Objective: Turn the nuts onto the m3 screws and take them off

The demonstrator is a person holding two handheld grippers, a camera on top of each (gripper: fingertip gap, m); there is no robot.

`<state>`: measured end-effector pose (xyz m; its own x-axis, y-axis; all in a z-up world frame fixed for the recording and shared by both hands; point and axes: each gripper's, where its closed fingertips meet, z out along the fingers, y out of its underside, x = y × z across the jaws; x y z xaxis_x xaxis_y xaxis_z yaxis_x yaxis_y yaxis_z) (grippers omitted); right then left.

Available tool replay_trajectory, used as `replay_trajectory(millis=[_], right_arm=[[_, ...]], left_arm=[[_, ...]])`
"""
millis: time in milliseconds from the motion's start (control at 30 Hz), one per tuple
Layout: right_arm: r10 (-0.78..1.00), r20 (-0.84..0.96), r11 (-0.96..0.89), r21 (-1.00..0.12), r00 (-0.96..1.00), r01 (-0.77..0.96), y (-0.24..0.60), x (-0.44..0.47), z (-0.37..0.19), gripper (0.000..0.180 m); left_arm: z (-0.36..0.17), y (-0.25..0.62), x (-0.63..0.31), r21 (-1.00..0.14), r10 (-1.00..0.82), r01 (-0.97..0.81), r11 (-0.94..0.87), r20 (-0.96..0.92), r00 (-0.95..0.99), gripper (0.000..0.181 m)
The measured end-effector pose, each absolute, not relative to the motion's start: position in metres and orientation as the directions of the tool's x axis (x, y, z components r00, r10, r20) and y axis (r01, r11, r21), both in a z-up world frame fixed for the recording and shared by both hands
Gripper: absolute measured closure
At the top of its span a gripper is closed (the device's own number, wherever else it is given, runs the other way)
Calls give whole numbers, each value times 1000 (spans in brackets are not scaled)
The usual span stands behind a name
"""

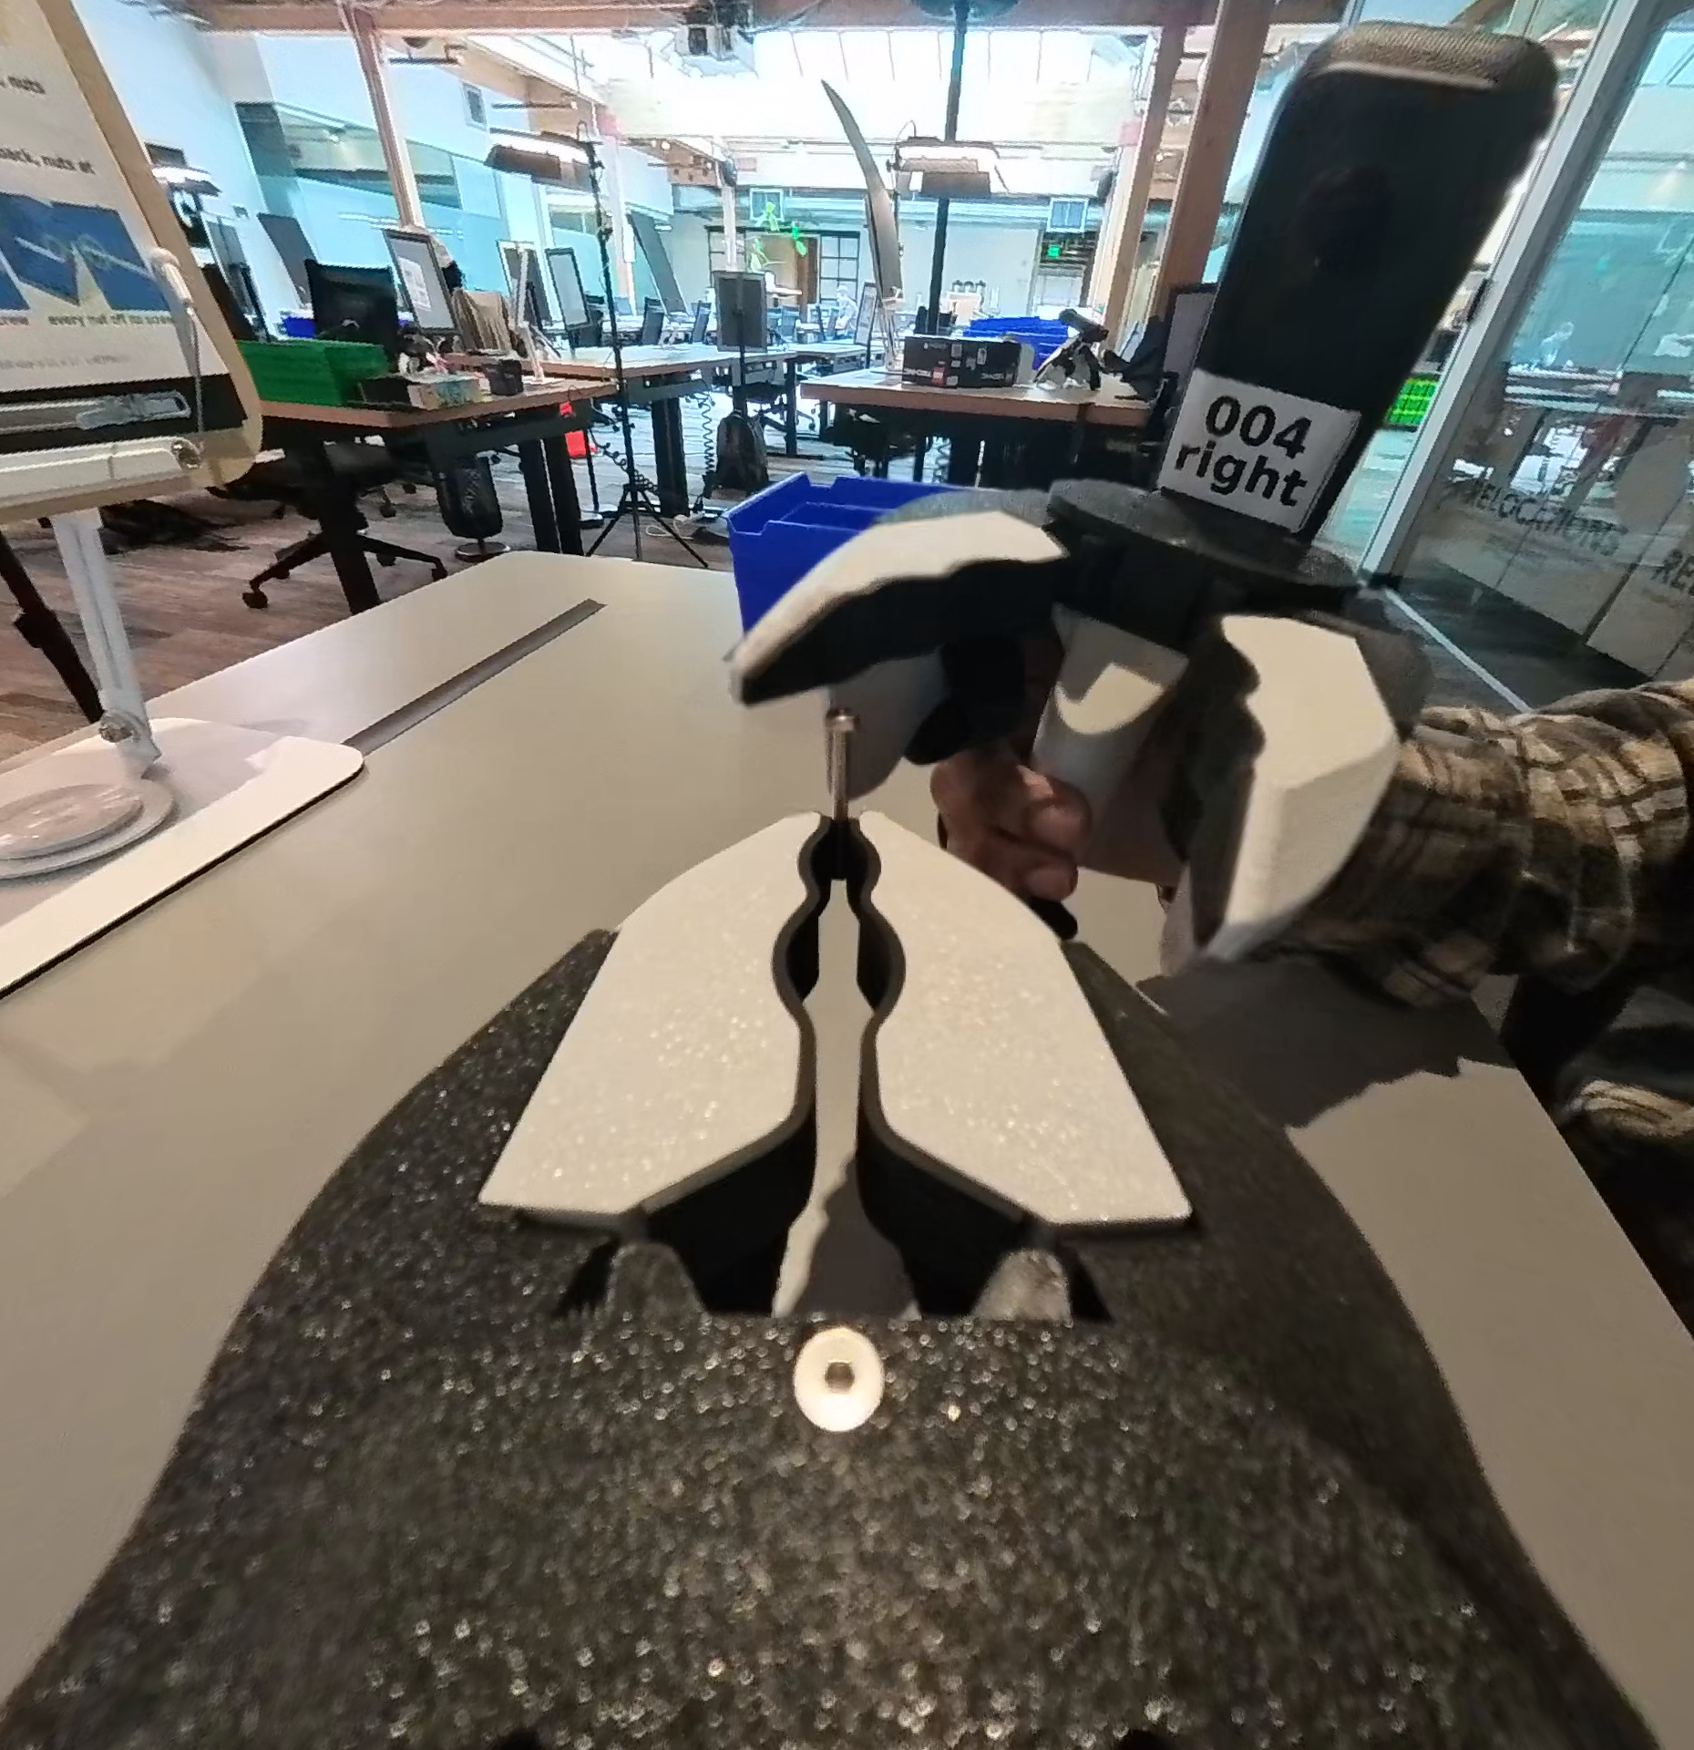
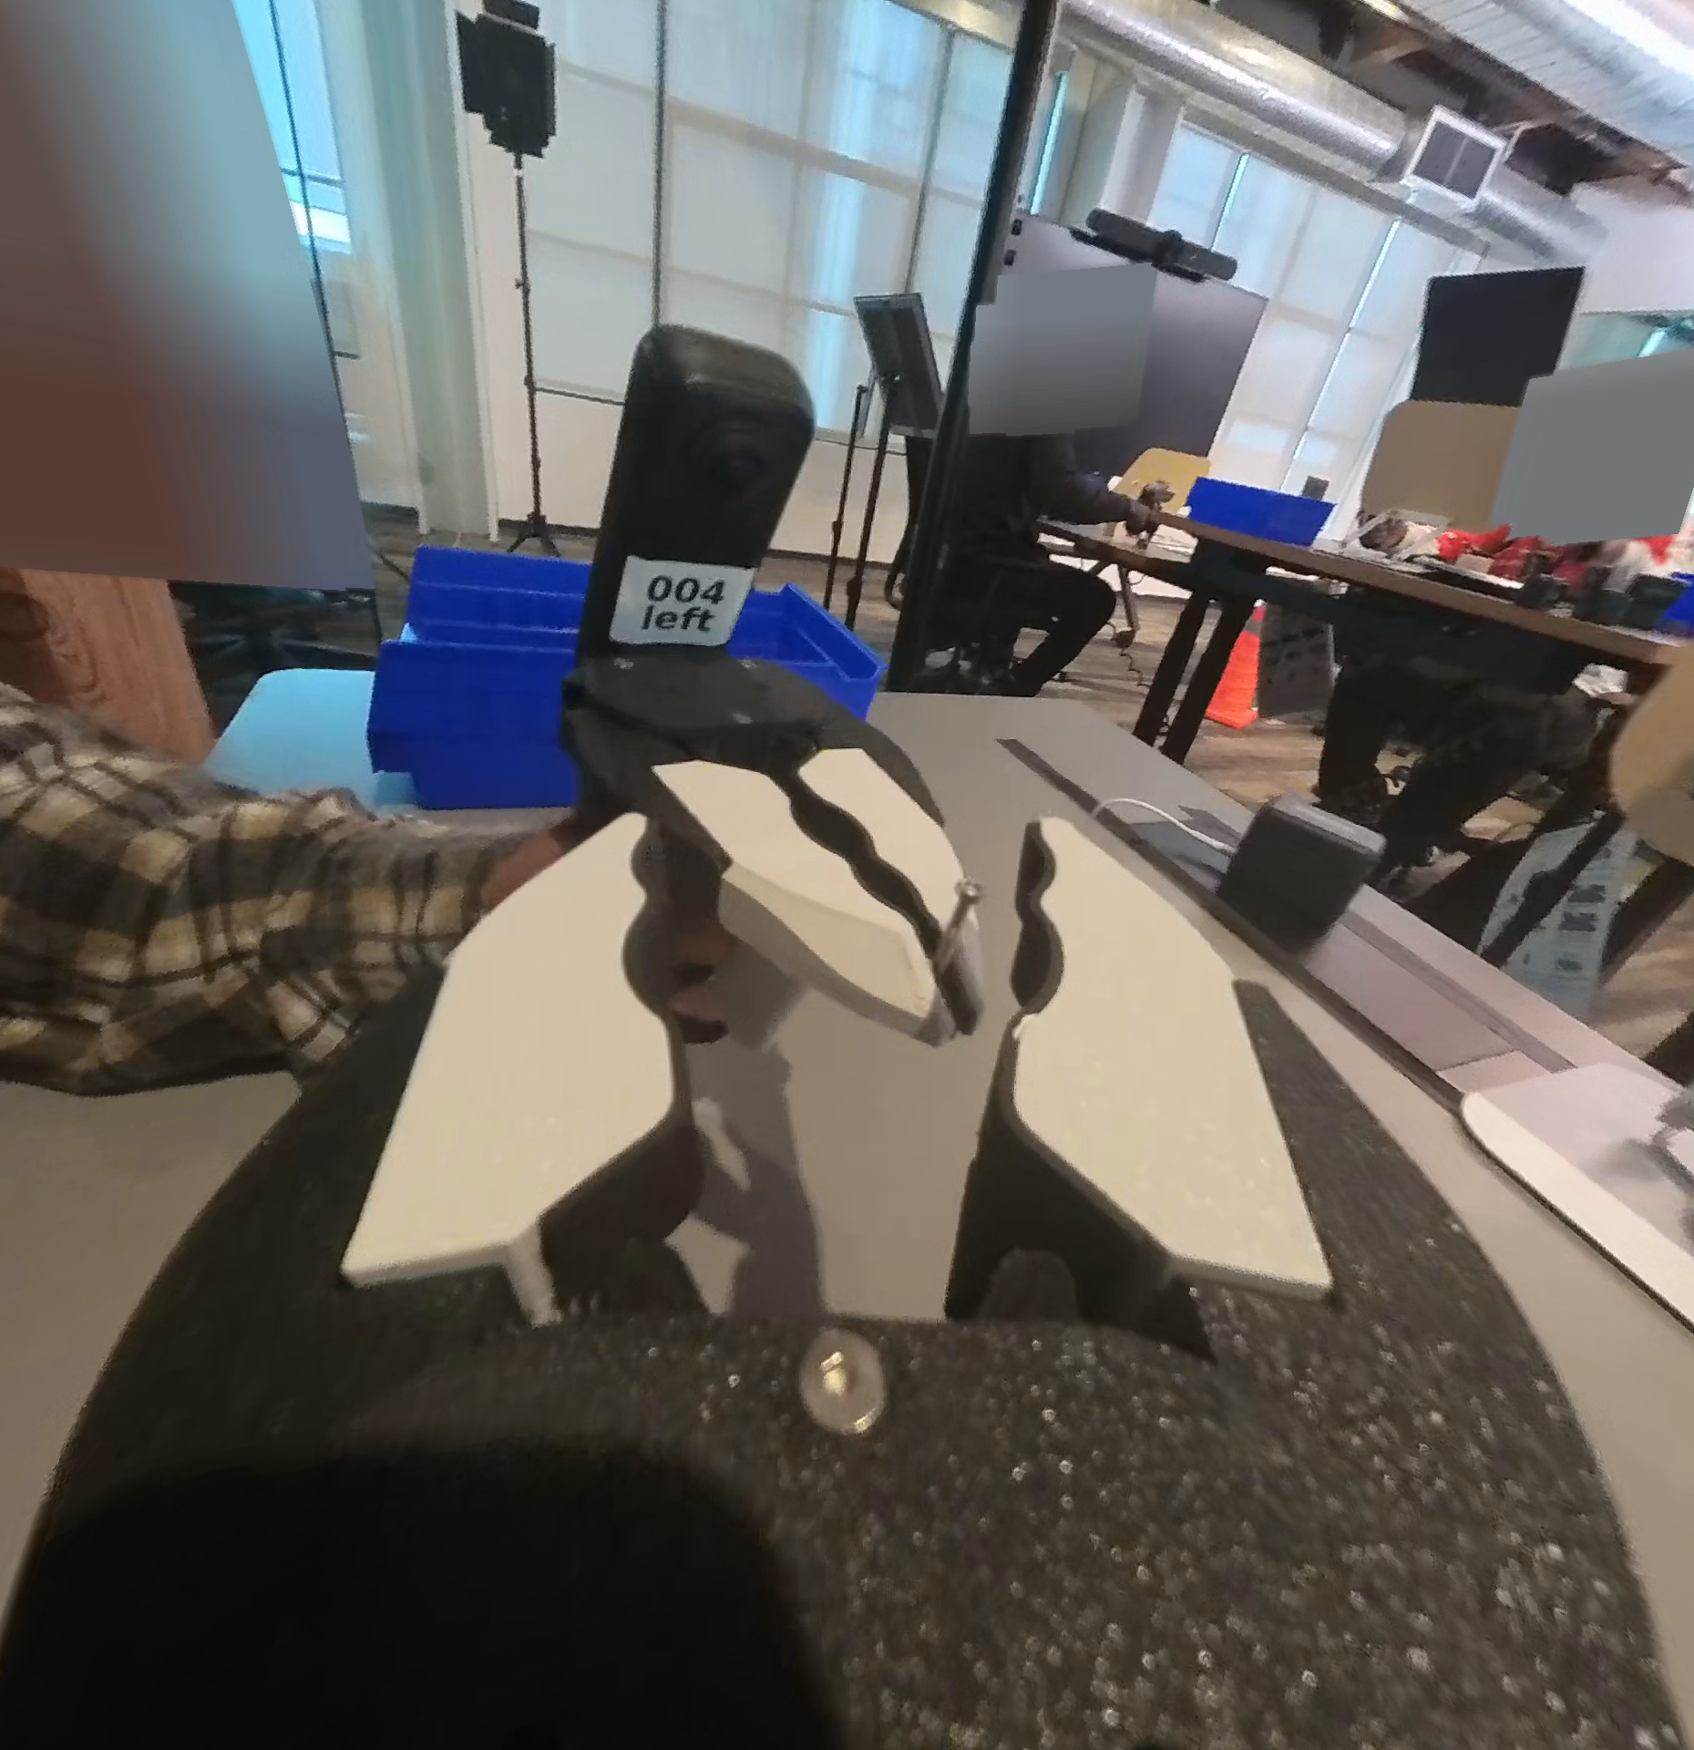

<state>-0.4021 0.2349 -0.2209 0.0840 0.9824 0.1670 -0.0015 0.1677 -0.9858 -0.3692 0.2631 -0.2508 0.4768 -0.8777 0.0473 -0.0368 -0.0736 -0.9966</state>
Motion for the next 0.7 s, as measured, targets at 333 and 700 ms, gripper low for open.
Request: replay_trajectory(millis=[333,700], right_arm=[[977,160,168,-985,139,-49,239,-397,-220,107],[980,171,171,-985,106,5,229,-402,-235,100]], left_arm=[[-250,265,-372,-996,-872,-41,-81,51,486,179],[-255,265,-369,-994,-871,-61,-95,53,489,179]])
